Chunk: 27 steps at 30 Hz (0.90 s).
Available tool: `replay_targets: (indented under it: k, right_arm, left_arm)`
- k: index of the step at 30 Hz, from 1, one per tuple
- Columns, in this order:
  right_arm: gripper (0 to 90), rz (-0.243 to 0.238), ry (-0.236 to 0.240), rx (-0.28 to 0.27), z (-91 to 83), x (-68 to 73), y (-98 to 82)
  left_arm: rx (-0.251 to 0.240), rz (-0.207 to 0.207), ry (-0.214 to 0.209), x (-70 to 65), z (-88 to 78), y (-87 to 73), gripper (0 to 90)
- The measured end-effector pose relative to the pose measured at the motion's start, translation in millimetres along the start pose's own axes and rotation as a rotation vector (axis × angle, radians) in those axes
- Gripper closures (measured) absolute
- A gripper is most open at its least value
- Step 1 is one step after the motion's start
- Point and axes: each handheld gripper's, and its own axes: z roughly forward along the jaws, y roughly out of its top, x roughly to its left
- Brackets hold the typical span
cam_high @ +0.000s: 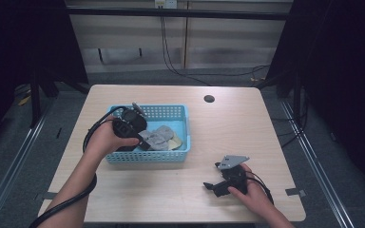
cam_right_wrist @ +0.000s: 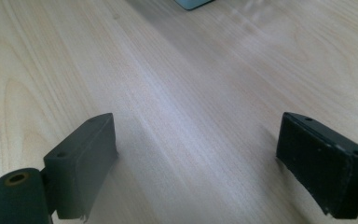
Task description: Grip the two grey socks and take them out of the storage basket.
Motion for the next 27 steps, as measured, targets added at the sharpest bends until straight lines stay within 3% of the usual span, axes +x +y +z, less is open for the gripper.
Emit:
replay_targets:
  k: [10, 19, 23, 27]
  right_arm:
    - [11.5, 0.0, 0.0, 0.0, 0.0, 0.0, -0.1]
    - [11.6, 0.004, 0.004, 0.002, -0.1, 0.5, -0.2]
    - [11.6, 0.004, 0.004, 0.002, -0.1, 0.5, -0.2]
    - [11.5, 0.004, 0.004, 0.002, -0.1, 0.5, -0.2]
  left_arm:
    - [-0.03, -0.084, 0.035, 22.5, 30.9, 8.6, 25.7]
    - [-0.004, -0.126, 0.005, 28.6, 53.3, 9.6, 33.7]
    - [0.014, -0.13, -0.007, 26.0, 56.8, 10.2, 48.4]
    - [0.064, -0.118, -0.014, 23.7, 60.6, 10.8, 66.7]
